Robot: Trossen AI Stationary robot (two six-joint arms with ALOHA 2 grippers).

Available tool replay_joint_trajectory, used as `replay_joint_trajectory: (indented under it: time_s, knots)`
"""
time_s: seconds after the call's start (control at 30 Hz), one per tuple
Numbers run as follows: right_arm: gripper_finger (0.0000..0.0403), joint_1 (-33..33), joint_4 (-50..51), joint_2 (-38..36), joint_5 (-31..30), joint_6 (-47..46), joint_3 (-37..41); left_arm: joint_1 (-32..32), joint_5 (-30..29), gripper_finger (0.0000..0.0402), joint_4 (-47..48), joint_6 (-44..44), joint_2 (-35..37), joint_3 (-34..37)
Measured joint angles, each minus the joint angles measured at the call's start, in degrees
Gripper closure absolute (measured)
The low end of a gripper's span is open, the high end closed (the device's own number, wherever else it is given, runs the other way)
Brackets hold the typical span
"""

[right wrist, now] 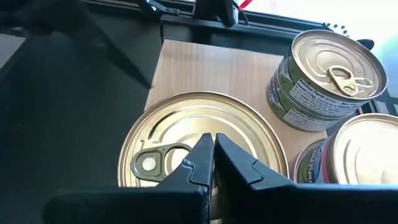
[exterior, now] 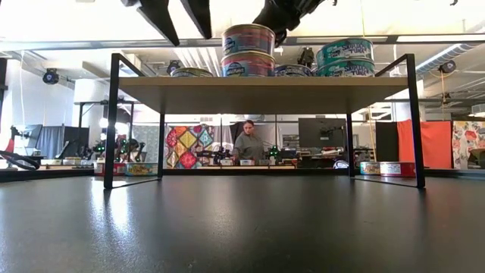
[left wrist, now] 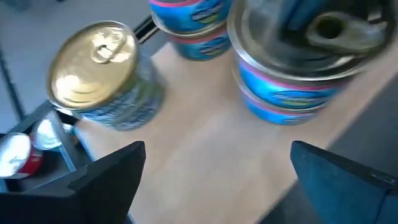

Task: Stack canned seafood by type on shelf
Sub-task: Stack the blue pink tuna can on top of the blue pink tuna can on the shelf

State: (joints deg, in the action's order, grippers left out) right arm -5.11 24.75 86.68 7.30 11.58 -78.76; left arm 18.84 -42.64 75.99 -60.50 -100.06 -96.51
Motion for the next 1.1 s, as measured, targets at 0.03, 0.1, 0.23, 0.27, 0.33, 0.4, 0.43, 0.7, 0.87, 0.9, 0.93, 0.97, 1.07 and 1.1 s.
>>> replay_joint_trajectory:
  time_s: [0.03, 0.1, 0.23, 0.27, 0.33, 0.4, 0.43, 0.7, 0.87, 0.9, 0.93, 0.97, 1.07, 1.1]
  knots:
    - [0.039, 0.1, 0.3, -0.1, -0.1, -0.1, -0.4, -0.4, -0.2, 0.0022, 0.6, 0.2, 0.2, 0.3]
    - [0.039, 0.4, 1.1, -0.4, -0.4, -0.1, -1.4, -1.4, -0.3, 0.0033, 2.3, 0.4, 0.4, 0.7]
    - [0.039, 1.4, 5.3, -1.3, -0.4, -0.8, -5.3, -3.9, -0.4, 0.0058, 3.7, 2.5, 0.6, 1.0]
    - [0.039, 1.9, 7.2, -1.6, -0.3, -1.3, -6.4, -4.5, -0.4, 0.0065, 3.5, 3.5, 0.6, 1.0]
    - [0.039, 2.9, 11.8, -1.8, -0.2, -2.0, -8.1, -5.7, -0.4, 0.0078, 3.3, 5.6, 0.6, 1.0]
    - [0.039, 3.8, 17.7, -1.8, -0.1, -3.2, -9.5, -6.4, -0.4, 0.0089, 2.3, 7.1, 0.8, 1.0]
    - [0.039, 4.2, 20.9, -1.8, -0.1, -4.1, -10.0, -6.6, -0.1, 0.0093, 1.4, 7.9, 1.1, 1.0]
    - [0.039, 6.3, 30.7, -1.4, 0.2, -10.8, -8.8, -8.1, 10.0, 0.0157, -5.1, 21.5, 4.9, 1.7]
    - [0.039, 6.2, 28.5, -0.2, -2.9, -11.9, -8.6, -11.0, 15.4, 0.0226, -6.6, 28.4, 5.6, 2.9]
    - [0.039, 6.2, 28.4, -0.2, -3.9, -11.9, -8.6, -11.4, 16.4, 0.0241, -7.8, 29.7, 5.6, 3.1]
    - [0.039, 6.2, 28.2, -0.2, -4.7, -11.9, -8.6, -11.8, 17.3, 0.0259, -9.3, 30.9, 5.6, 3.5]
    - [0.039, 6.2, 27.9, -0.3, -5.5, -11.9, -8.6, -12.0, 18.2, 0.0277, -10.8, 31.5, 5.6, 4.0]
    - [0.039, 6.2, 27.8, -0.3, -7.4, -12.0, -8.6, -12.4, 19.2, 0.0334, -14.1, 32.0, 5.6, 5.2]
    - [0.039, 6.2, 27.7, -0.3, -7.5, -11.8, -8.6, -12.4, 18.9, 0.0353, -14.8, 32.0, 5.6, 5.3]
